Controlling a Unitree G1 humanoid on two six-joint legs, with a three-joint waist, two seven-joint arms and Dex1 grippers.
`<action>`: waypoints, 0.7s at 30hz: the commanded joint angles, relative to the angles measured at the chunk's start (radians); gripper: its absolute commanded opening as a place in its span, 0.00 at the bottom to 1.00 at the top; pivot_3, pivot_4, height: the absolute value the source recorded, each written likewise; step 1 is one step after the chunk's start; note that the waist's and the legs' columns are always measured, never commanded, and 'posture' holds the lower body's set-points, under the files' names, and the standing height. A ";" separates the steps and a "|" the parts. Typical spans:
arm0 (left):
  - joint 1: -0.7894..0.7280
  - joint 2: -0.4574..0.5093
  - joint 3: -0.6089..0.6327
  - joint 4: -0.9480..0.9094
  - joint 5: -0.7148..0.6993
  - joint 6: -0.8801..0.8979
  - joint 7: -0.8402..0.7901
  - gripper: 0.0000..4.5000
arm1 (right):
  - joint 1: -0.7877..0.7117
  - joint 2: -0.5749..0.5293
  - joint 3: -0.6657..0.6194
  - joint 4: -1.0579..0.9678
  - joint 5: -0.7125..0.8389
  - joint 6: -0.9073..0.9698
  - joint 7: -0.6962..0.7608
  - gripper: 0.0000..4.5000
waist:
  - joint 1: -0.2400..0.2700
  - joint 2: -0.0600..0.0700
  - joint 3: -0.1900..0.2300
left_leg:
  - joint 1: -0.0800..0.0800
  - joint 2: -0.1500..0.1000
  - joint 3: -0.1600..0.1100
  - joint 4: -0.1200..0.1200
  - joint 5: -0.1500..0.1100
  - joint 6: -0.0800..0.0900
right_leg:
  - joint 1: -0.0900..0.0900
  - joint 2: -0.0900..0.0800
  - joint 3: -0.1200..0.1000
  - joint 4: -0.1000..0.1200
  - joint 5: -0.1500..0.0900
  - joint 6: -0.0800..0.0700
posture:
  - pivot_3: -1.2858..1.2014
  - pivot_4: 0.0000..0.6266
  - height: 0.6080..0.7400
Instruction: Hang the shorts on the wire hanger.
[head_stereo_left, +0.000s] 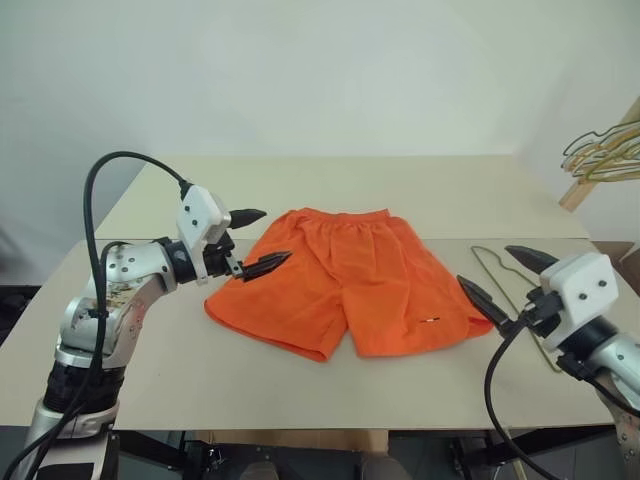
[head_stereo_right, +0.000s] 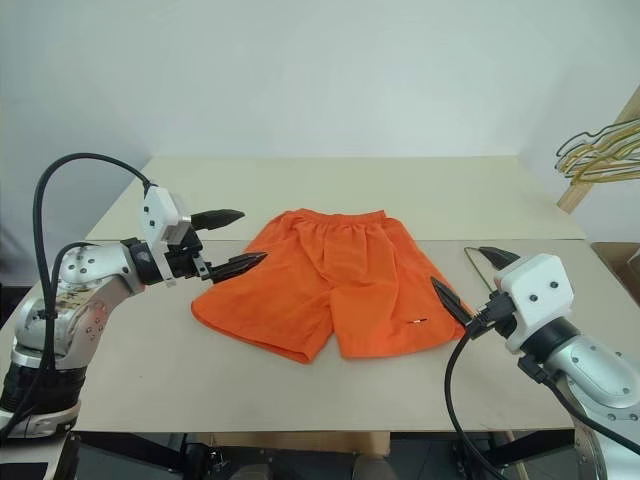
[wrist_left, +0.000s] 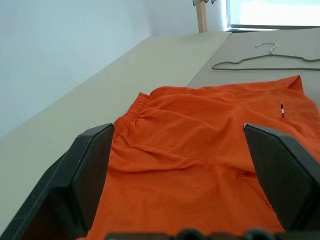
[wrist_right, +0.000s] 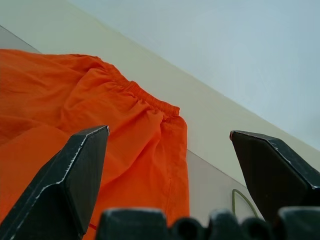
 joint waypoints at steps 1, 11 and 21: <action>-0.022 0.006 0.031 -0.011 -0.012 -0.021 -0.007 0.99 | -0.019 -0.012 -0.024 -0.022 0.012 -0.004 -0.009 1.00 | 0.000 0.000 0.000 | 0.000 0.000 0.000 0.000 0.000 0.000 | 0.000 0.000 0.000 0.000 0.000 0.000 | 0.48 0.05 1.00; -0.018 0.015 0.029 -0.014 -0.008 -0.002 -0.004 0.99 | -0.034 -0.015 -0.017 -0.009 0.010 -0.005 -0.004 1.00 | 0.000 0.000 0.000 | 0.000 0.000 0.000 0.000 0.000 0.000 | 0.000 0.000 0.000 0.000 0.000 0.000 | 0.48 0.05 1.00; -0.004 0.047 0.054 -0.018 -0.042 0.003 -0.064 0.99 | -0.039 -0.129 0.008 0.017 0.041 -0.002 0.126 1.00 | 0.001 0.000 0.001 | 0.000 0.000 0.000 0.000 0.000 0.000 | 0.000 0.000 0.000 0.000 0.000 0.000 | 0.48 0.08 1.00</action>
